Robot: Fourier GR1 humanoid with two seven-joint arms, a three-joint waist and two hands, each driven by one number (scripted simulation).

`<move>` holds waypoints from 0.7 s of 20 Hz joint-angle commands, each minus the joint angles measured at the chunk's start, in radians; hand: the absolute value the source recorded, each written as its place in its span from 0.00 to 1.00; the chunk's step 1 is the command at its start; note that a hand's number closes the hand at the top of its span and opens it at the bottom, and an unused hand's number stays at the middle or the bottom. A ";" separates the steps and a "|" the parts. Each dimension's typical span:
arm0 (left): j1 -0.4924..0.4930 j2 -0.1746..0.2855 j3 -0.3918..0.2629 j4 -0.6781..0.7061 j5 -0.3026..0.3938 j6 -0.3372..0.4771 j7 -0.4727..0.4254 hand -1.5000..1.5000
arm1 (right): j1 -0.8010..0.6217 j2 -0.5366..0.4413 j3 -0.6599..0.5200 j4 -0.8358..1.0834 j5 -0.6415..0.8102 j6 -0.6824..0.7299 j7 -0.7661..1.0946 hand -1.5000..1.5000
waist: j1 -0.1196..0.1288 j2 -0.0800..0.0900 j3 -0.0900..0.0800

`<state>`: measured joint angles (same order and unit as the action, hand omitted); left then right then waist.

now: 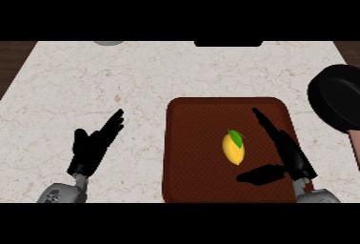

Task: Pick the lemon from the tray and place it in the pot

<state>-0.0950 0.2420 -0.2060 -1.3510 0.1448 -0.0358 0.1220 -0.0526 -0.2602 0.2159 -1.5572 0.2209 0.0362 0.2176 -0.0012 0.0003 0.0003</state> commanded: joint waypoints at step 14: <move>-0.023 -0.044 0.061 -0.006 -0.045 -0.050 0.037 0.50 | -0.057 0.184 -0.119 0.386 -0.148 0.066 -0.324 0.00 | 0.004 0.000 0.000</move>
<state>-0.1056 0.2047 -0.1616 -1.3512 0.0966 -0.0674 0.1359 -0.1041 -0.1185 0.1099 -1.2864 0.0801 0.1007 -0.0116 0.0020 0.0005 0.0001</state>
